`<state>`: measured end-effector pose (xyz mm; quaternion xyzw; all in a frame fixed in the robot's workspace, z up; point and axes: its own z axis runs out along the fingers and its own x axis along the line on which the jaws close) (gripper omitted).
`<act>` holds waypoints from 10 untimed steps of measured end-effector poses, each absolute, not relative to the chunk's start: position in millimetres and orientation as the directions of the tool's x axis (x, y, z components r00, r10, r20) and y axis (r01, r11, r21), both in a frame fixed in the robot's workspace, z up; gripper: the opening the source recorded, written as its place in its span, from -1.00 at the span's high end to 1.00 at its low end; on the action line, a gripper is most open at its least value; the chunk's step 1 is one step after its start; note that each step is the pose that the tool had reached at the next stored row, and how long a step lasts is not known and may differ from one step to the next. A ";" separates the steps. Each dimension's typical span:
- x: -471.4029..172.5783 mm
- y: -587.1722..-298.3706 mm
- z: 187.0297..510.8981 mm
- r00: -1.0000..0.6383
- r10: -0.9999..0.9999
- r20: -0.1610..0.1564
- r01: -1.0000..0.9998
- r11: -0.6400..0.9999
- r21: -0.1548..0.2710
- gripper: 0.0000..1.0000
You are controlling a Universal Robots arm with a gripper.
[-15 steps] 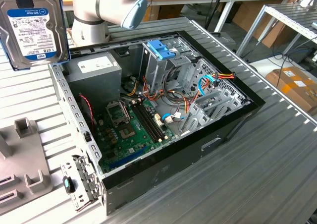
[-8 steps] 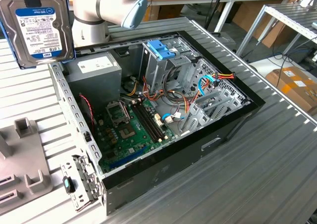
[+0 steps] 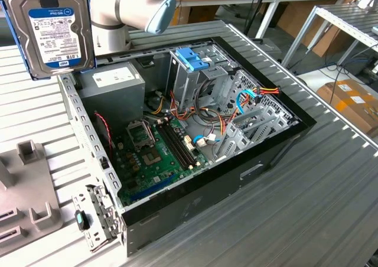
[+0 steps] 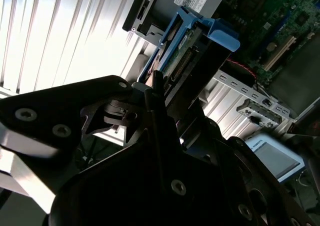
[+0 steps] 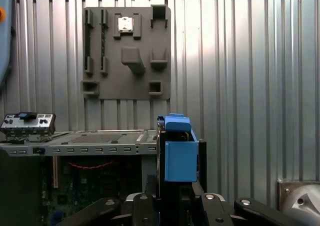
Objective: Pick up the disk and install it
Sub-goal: 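Pick up the disk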
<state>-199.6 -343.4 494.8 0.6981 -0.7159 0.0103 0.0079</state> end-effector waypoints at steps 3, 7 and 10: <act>-196.4 -342.8 494.8 -0.025 -0.999 0.026 -1.000 0.025 -0.004 0.30; -190.0 -341.8 494.8 -0.025 -0.999 0.026 -1.000 0.025 -0.004 0.30; -185.8 -341.2 494.8 -0.025 -0.999 0.026 -1.000 0.025 -0.004 0.30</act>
